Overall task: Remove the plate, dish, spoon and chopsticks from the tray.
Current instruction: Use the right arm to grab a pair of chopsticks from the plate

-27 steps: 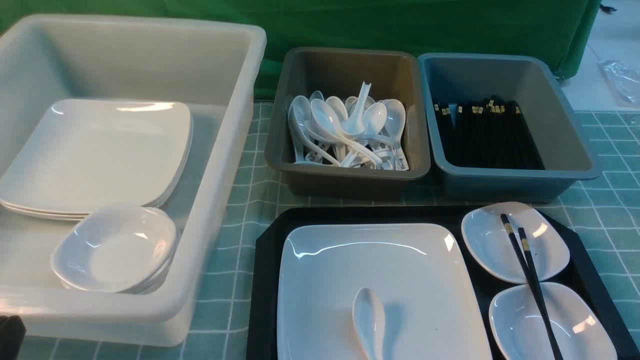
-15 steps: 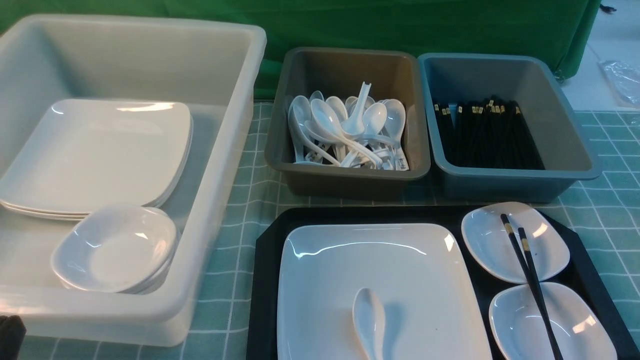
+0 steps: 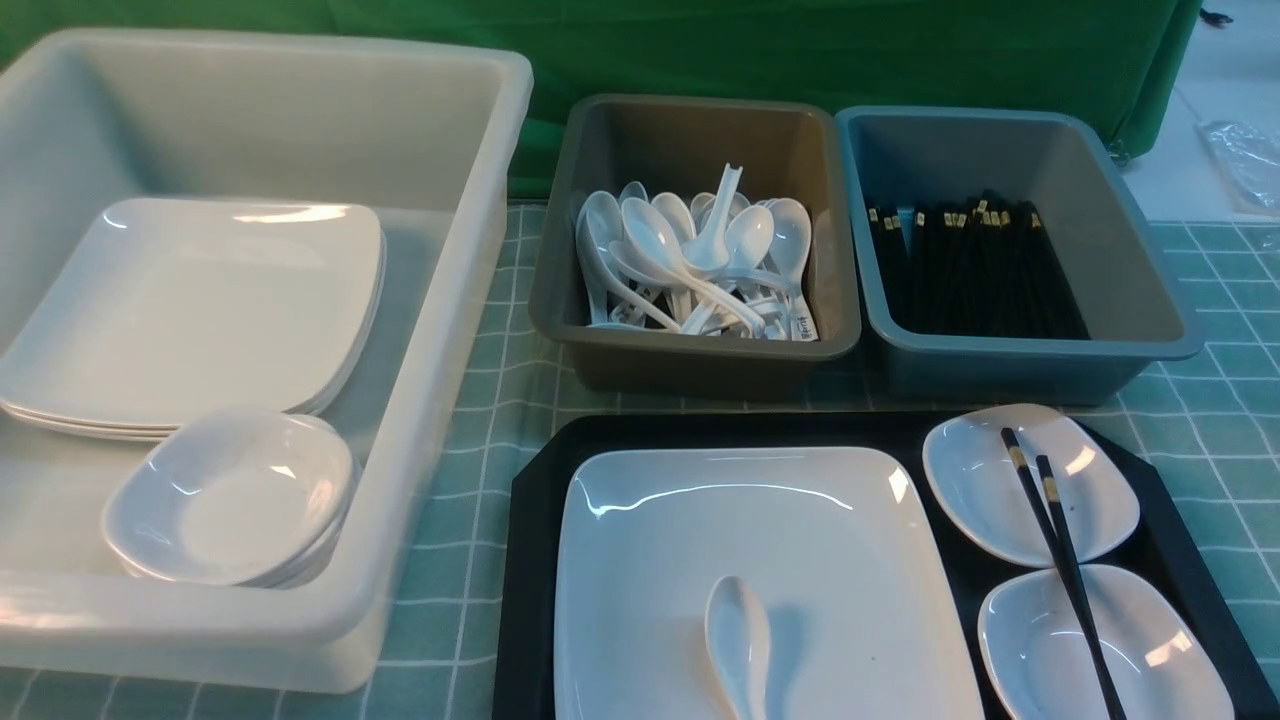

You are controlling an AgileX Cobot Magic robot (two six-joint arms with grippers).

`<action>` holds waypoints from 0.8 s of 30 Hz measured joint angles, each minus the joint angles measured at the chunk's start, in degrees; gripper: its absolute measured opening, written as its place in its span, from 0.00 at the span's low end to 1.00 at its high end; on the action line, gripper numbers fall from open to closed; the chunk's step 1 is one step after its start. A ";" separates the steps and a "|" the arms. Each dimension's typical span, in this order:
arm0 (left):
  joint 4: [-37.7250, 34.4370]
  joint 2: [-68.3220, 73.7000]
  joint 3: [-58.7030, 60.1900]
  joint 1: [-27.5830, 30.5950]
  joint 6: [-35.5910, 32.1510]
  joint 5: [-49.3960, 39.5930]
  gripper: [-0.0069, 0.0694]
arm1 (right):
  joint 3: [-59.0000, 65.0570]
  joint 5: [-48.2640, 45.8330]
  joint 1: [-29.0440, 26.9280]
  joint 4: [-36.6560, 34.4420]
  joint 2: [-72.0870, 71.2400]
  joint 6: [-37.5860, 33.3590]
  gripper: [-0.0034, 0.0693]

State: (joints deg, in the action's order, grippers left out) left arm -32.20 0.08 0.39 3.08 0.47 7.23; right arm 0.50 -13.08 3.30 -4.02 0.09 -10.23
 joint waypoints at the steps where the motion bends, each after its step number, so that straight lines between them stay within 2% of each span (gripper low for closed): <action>1: -0.33 0.00 0.00 0.00 0.08 1.30 0.11 | 0.00 0.00 0.00 0.00 0.00 0.00 0.38; 5: -0.72 0.00 0.00 0.00 2.51 6.30 0.11 | 0.00 0.55 0.00 -0.81 0.00 0.77 0.38; 8: 1.91 0.00 -0.06 0.00 12.95 14.99 0.11 | 0.00 7.77 0.00 -6.65 0.00 11.06 0.38; 10: 6.52 -0.01 -1.58 0.00 19.42 17.20 0.11 | 0.00 12.47 0.00 -7.91 0.00 16.67 0.38; 12: 15.68 -0.11 -6.44 0.00 24.07 17.32 0.11 | 0.00 18.20 0.00 -8.74 0.00 25.06 0.38; 14: 21.67 -0.08 -10.13 0.00 26.67 15.93 0.11 | 0.00 20.47 0.00 -8.86 0.00 27.05 0.38; 15: 24.00 0.07 -12.88 0.00 27.82 14.07 0.11 | 0.00 22.52 0.00 -8.91 0.00 27.88 0.38; 17: 31.56 2.59 -21.51 0.00 32.21 3.64 0.11 | 0.00 26.31 0.00 -8.98 0.00 28.05 0.38; 18: 32.20 2.90 -22.92 0.00 32.63 2.65 0.11 | 0.00 26.51 0.00 -8.98 0.00 28.07 0.38; 19: 34.03 5.83 -28.13 0.00 32.85 -6.13 0.11 | 0.00 27.89 0.00 -9.04 0.00 27.96 0.38; 20: 34.30 6.72 -29.36 0.00 32.37 -8.44 0.11 | 0.00 28.60 0.00 -9.10 0.00 28.17 0.38; 21: 34.70 10.67 -33.92 0.00 29.42 -17.87 0.11 | 0.00 30.17 0.00 -9.10 0.00 28.90 0.37; 22: 34.52 13.52 -36.00 0.00 26.23 -22.53 0.11 | -0.22 30.20 0.07 -9.15 0.00 29.22 0.36; 24: 32.82 19.02 -40.05 0.00 19.72 -33.40 0.11 | -2.94 24.06 0.45 -9.15 0.15 29.07 0.32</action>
State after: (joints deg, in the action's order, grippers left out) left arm 0.62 19.10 -39.67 3.08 20.19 -26.17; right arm -2.45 10.98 3.75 -13.17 0.24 18.84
